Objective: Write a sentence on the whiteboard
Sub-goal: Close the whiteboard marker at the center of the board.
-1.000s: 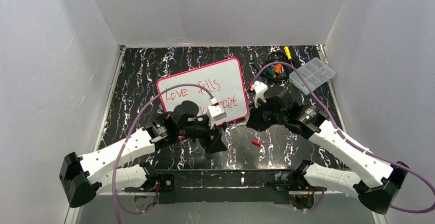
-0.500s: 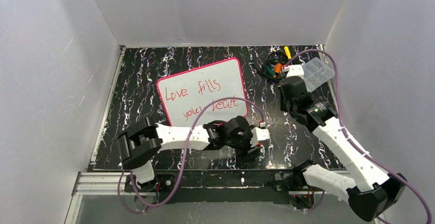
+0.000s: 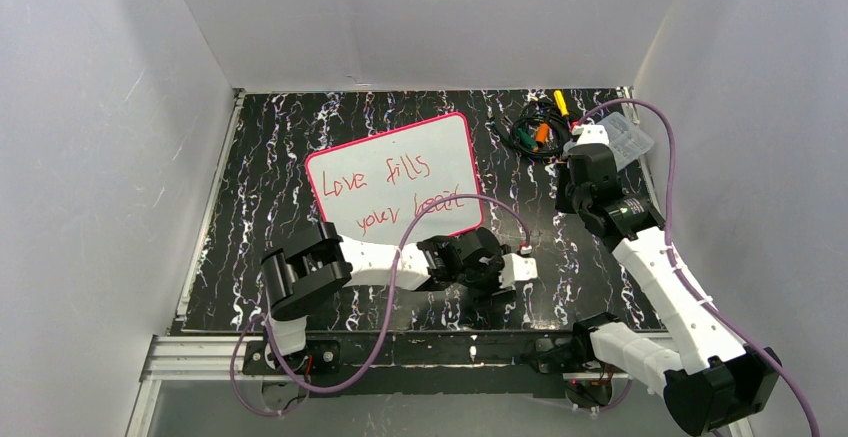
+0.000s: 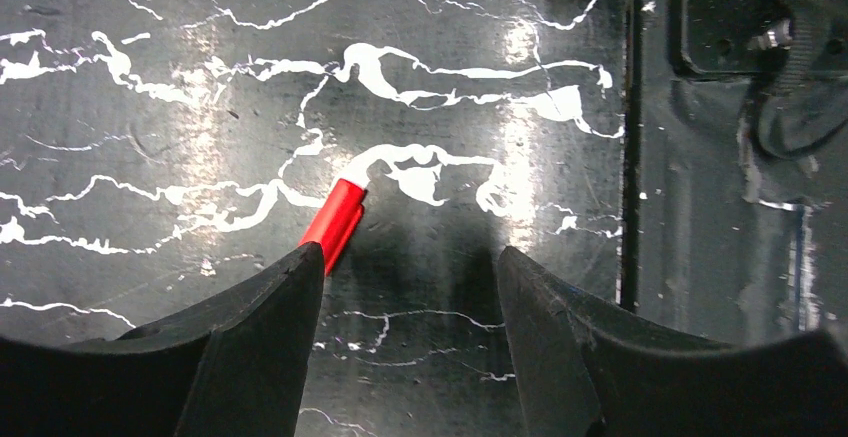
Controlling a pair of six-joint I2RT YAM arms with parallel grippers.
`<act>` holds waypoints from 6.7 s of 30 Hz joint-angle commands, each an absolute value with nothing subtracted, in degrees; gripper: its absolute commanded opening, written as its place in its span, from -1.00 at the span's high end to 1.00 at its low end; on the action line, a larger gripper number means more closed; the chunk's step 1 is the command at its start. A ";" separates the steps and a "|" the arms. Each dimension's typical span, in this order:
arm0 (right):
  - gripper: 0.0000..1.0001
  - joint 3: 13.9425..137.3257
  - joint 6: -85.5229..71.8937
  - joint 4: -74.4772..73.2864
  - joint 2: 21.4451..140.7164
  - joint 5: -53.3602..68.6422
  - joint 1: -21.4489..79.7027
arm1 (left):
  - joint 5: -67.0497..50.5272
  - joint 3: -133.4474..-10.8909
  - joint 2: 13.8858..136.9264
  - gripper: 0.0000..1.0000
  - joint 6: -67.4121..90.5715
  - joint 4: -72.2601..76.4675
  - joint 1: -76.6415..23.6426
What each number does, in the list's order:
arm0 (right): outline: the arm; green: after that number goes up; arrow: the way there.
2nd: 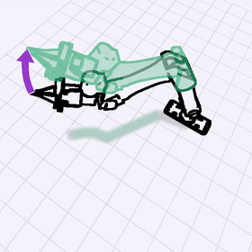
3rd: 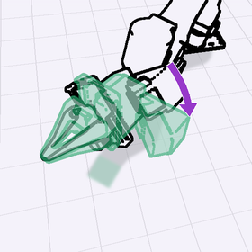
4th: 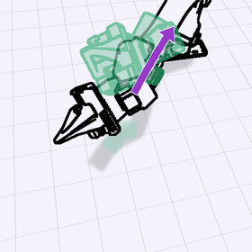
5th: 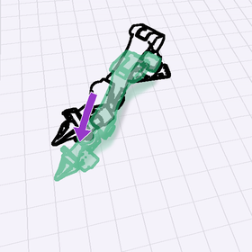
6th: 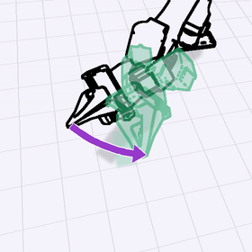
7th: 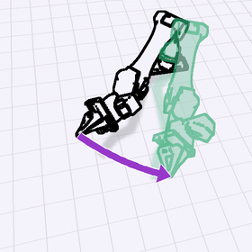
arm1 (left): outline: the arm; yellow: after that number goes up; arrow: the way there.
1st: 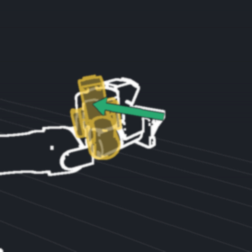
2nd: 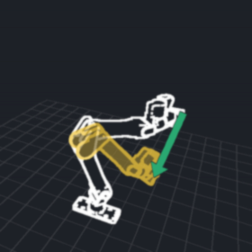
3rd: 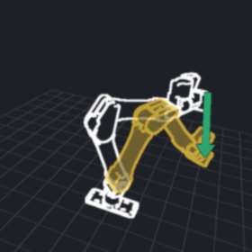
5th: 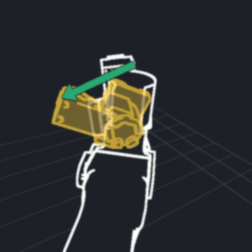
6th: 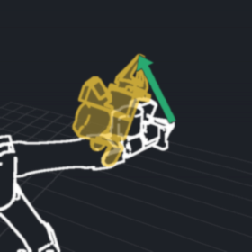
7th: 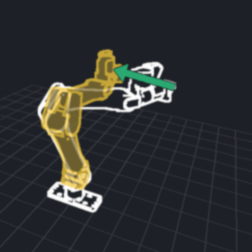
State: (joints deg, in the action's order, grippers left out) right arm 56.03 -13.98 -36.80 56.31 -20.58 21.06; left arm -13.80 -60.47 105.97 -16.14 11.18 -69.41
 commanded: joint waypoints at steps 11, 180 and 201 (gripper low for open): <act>0.97 54.83 -13.05 -33.31 54.69 -17.62 20.83 | -11.38 -64.70 109.80 0.10 -20.04 11.77 -68.69; 0.97 53.26 -17.23 -26.19 57.83 59.33 24.67 | -57.02 -53.61 63.37 1.00 -0.44 -15.12 -35.16; 0.97 53.60 -17.27 -25.59 58.89 59.63 25.31 | -58.53 -54.01 63.59 1.00 -0.66 -15.03 -36.30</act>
